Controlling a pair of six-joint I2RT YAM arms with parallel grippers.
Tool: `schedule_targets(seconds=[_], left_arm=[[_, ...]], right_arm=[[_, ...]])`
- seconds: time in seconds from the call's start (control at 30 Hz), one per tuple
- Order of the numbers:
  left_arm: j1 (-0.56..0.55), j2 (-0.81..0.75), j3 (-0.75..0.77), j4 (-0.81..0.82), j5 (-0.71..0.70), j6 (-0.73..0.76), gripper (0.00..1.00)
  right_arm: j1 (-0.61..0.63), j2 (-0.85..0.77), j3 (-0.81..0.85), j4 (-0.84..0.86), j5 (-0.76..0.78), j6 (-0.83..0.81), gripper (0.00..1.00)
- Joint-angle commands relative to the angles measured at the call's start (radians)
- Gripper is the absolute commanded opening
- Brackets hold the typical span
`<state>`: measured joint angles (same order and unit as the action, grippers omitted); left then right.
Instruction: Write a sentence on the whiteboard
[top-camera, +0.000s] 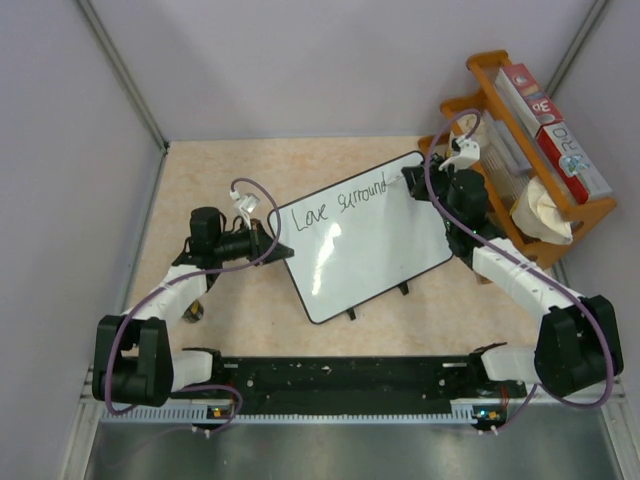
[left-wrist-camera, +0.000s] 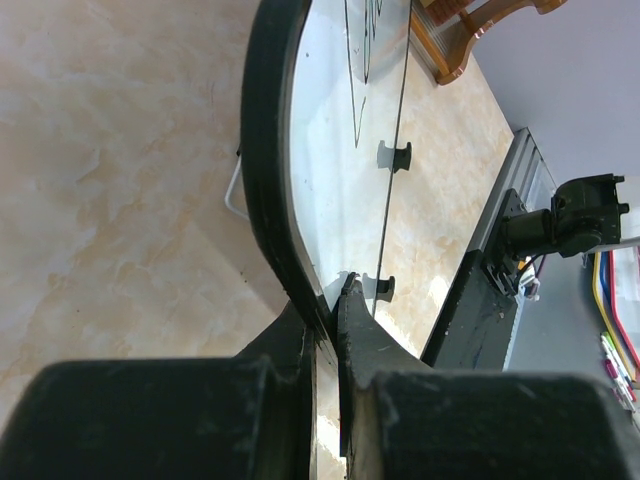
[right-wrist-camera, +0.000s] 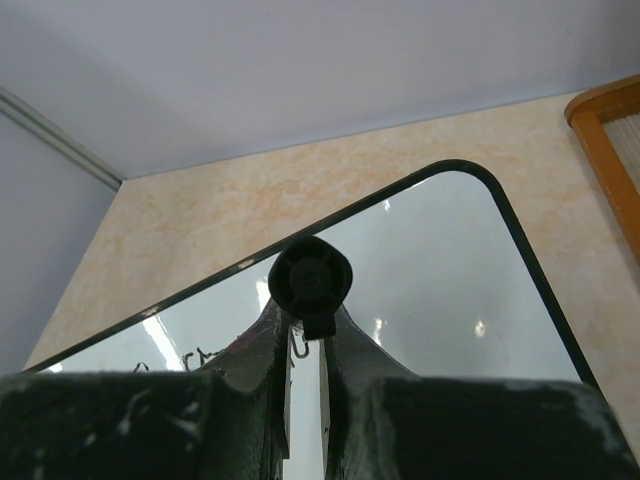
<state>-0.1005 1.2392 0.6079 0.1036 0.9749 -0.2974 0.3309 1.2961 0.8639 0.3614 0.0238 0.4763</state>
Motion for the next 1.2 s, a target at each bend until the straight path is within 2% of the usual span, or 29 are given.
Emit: schedule_targets(seconds=[0.0,0.43,1.17], left_arm=[[-0.024,0.013,-0.025,-0.002,-0.128,0.262,0.00],[-0.027,0.016,-0.025,-0.002,-0.128,0.262,0.00],[-0.027,0.019,-0.022,-0.005,-0.131,0.264,0.00]], right_arm=[[-0.009,-0.015,-0.029,-0.038,-0.005,-0.008,0.00],[-0.009,-0.046,-0.057,-0.035,0.033,-0.013,0.00],[-0.010,-0.106,0.026,-0.001,0.050,-0.016,0.00]])
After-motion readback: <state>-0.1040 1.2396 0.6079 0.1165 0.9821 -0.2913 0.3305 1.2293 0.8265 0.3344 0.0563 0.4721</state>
